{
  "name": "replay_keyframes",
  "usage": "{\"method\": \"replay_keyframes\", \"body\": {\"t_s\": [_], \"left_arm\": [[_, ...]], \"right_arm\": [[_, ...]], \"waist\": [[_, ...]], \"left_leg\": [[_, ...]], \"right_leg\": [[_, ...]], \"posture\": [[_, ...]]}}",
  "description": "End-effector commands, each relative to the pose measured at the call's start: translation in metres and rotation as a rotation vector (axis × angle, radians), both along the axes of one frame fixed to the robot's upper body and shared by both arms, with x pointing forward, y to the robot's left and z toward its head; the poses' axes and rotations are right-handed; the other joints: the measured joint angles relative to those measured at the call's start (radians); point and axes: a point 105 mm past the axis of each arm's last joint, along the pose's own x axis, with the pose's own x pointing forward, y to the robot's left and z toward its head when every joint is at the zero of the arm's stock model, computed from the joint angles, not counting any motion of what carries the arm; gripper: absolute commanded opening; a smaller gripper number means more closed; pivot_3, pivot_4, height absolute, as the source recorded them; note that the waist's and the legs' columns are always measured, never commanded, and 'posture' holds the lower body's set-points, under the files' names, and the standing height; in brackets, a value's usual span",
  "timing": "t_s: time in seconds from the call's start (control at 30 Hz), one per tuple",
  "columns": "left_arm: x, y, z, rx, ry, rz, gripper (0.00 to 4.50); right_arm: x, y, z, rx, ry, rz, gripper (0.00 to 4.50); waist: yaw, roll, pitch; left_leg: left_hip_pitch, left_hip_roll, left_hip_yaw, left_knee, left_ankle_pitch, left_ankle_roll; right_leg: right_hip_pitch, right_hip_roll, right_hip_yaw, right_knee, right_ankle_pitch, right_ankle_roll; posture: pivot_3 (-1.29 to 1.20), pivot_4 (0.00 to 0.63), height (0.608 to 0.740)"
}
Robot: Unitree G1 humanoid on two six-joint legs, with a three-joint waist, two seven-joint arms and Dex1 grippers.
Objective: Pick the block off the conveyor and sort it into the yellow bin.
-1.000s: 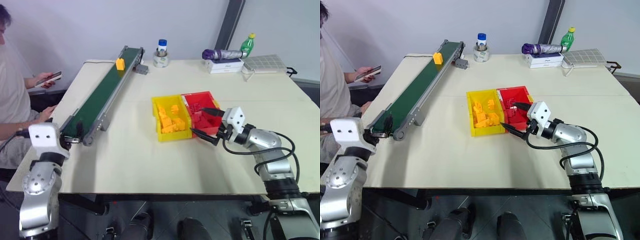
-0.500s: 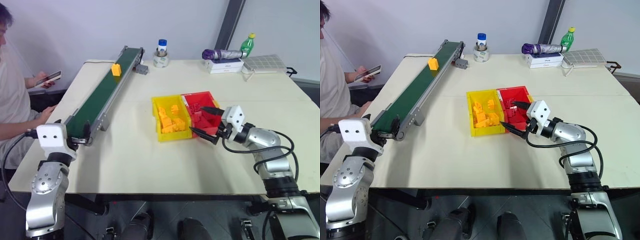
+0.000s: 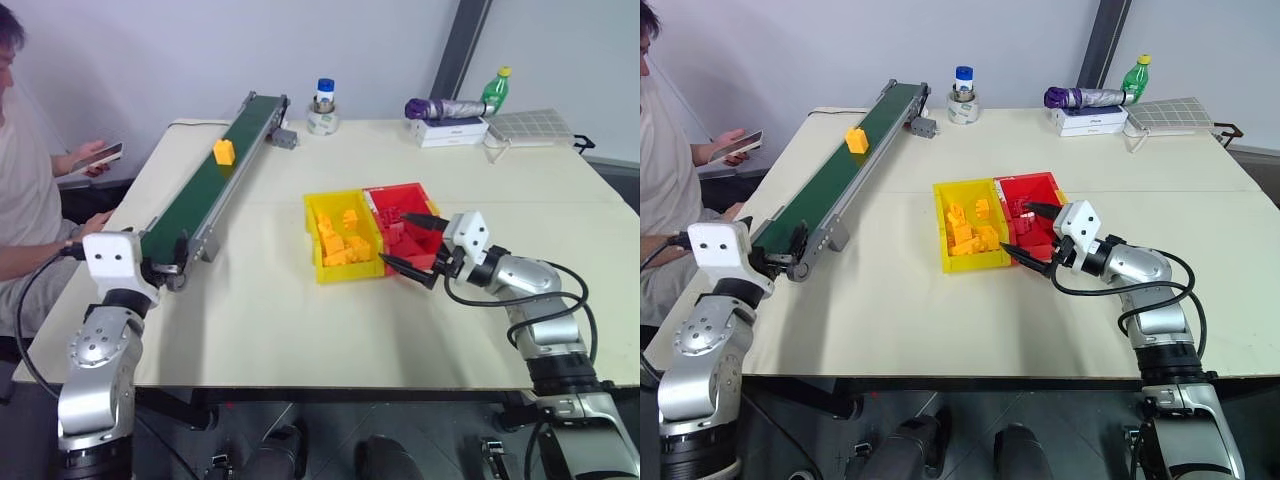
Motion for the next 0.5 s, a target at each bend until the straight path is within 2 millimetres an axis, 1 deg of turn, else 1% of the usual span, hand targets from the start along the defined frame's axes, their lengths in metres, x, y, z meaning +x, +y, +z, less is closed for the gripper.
{"method": "replay_keyframes", "body": {"t_s": [0.03,0.13,0.23,0.3,0.5], "left_arm": [[0.004,0.000,0.004,-0.030,0.013,-0.014,4.48],[0.012,0.003,0.007,-0.048,0.050,-0.015,4.48],[0.022,-0.005,0.014,-0.029,0.073,-0.076,4.48],[0.029,-0.006,0.021,-0.013,0.074,-0.095,4.48],[0.058,0.002,0.041,0.031,0.070,-0.080,4.48]], "right_arm": [[-0.003,0.001,0.012,0.008,-0.060,0.004,4.50],[-0.004,0.000,0.012,0.012,-0.060,0.000,4.50],[-0.004,0.001,0.012,0.014,-0.060,-0.001,4.50],[-0.004,0.002,0.011,0.014,-0.059,0.001,4.50],[-0.003,0.004,0.012,0.013,-0.061,0.002,4.50]], "waist": [[0.000,0.000,0.000],[0.000,0.000,0.000],[0.001,0.000,0.000],[0.001,0.000,0.000],[0.000,0.000,0.000]], "left_leg": [[0.000,0.000,0.000,0.000,0.000,0.000],[0.000,0.000,0.000,0.000,0.000,0.000],[0.000,0.000,0.000,0.000,0.000,0.000],[0.000,0.000,0.000,0.000,0.000,0.000],[0.000,0.000,0.000,0.000,0.000,0.000]], "right_leg": [[0.000,0.000,0.000,0.000,0.000,0.000],[0.000,0.000,0.000,0.000,0.000,0.000],[0.000,0.000,0.000,0.000,0.000,0.000],[0.000,0.000,0.000,0.000,0.000,0.000],[0.000,0.000,0.000,0.001,0.000,0.001]], "posture": [[0.00,0.150,0.740],[0.00,0.150,0.740],[0.00,0.150,0.740],[0.00,0.150,0.740],[0.00,0.150,0.740]]}}
